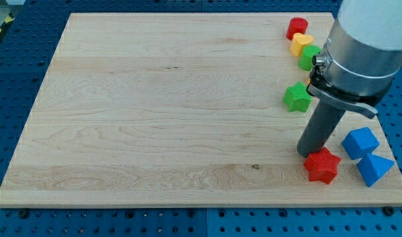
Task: Push the green star to the top left of the red star
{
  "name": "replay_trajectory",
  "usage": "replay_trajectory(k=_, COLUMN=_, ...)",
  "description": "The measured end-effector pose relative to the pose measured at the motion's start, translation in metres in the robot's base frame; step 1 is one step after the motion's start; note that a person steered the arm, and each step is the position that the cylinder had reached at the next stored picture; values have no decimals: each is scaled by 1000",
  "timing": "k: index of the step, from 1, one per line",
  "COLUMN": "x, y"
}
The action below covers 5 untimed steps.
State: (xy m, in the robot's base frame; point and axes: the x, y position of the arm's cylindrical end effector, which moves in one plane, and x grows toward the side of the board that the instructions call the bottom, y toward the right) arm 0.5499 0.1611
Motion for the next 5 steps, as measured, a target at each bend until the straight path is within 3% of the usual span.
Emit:
replay_trajectory(k=1, x=-2, y=1)
replay_trajectory(k=4, x=-116, y=-53)
replay_trajectory(k=5, x=-127, y=-53)
